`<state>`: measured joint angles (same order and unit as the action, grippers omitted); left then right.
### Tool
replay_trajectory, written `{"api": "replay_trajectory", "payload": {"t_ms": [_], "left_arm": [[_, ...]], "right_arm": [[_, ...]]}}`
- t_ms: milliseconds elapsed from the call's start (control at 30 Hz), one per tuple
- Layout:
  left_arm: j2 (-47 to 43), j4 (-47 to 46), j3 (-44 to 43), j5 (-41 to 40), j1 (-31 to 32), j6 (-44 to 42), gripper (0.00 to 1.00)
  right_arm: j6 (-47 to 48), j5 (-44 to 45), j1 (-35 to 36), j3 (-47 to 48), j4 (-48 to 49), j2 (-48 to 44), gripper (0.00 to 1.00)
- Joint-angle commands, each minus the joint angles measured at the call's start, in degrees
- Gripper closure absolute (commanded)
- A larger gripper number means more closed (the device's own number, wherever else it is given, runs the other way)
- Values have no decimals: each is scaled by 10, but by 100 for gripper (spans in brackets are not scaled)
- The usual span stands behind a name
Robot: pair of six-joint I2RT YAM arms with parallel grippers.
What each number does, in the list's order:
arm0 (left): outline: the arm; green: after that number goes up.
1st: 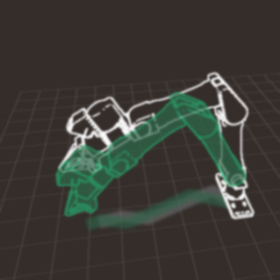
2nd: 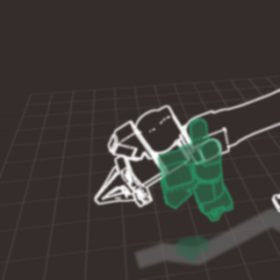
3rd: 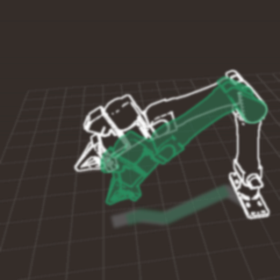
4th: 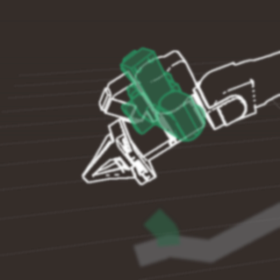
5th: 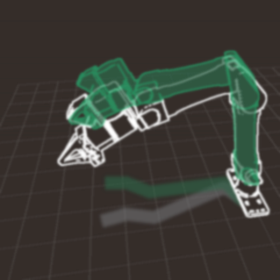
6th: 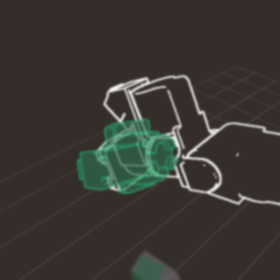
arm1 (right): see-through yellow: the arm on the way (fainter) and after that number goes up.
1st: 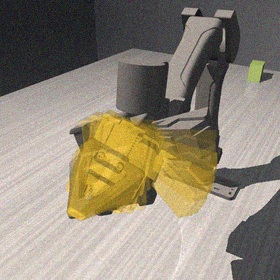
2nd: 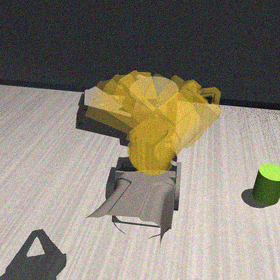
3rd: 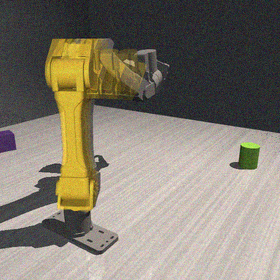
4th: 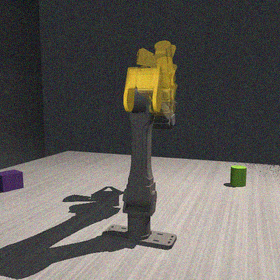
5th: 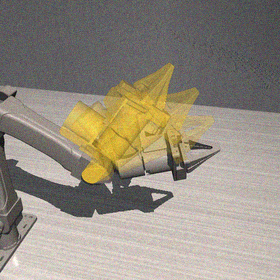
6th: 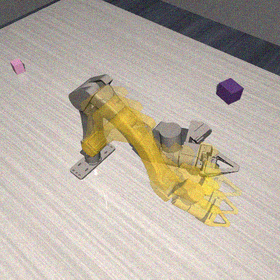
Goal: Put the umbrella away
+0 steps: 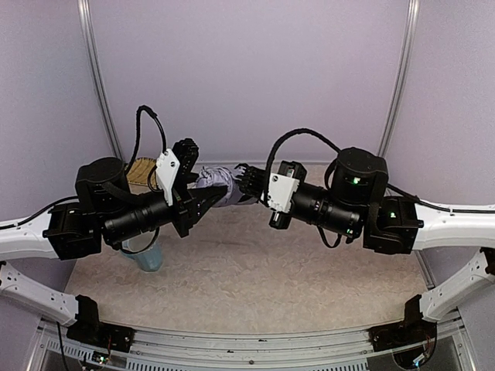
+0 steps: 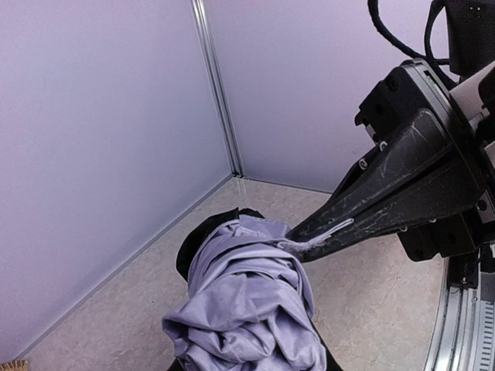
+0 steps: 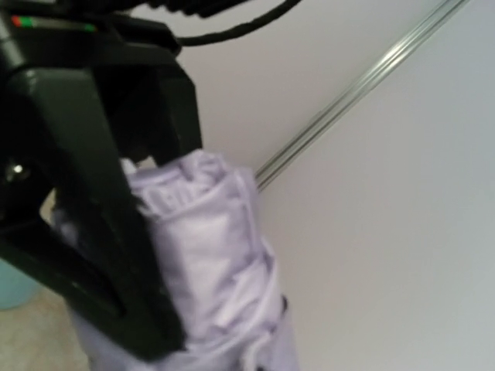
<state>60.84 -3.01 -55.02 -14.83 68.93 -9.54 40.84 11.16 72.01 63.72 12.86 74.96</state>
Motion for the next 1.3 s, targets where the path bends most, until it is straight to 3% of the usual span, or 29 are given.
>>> {"api": "replay_trajectory", "payload": {"t_ms": [0,200,333,467,567,700,833,1267], "left_arm": [[-18,1,-2,36,-9,-29,100],[-13,93,-8,152,-10,-84,100],[-9,106,-2,145,-17,-70,100],[-4,94,6,143,-71,-16,100],[-13,58,22,133,-131,40,100],[-22,19,38,123,-169,74,100],[-9,26,35,119,-182,84,100],[-17,-1,44,155,-205,120,100]], "right_arm": [[-64,-25,-28,38,-47,-30,100],[-123,-68,-109,79,-109,-32,100],[-129,-70,-129,93,-128,-22,100],[-138,-67,-137,123,-163,-18,100],[-147,-88,-124,124,-176,-14,100],[-134,-36,-67,101,-162,8,100],[-120,-19,-22,87,-130,35,100],[-63,87,9,100,-140,122,100]]}}
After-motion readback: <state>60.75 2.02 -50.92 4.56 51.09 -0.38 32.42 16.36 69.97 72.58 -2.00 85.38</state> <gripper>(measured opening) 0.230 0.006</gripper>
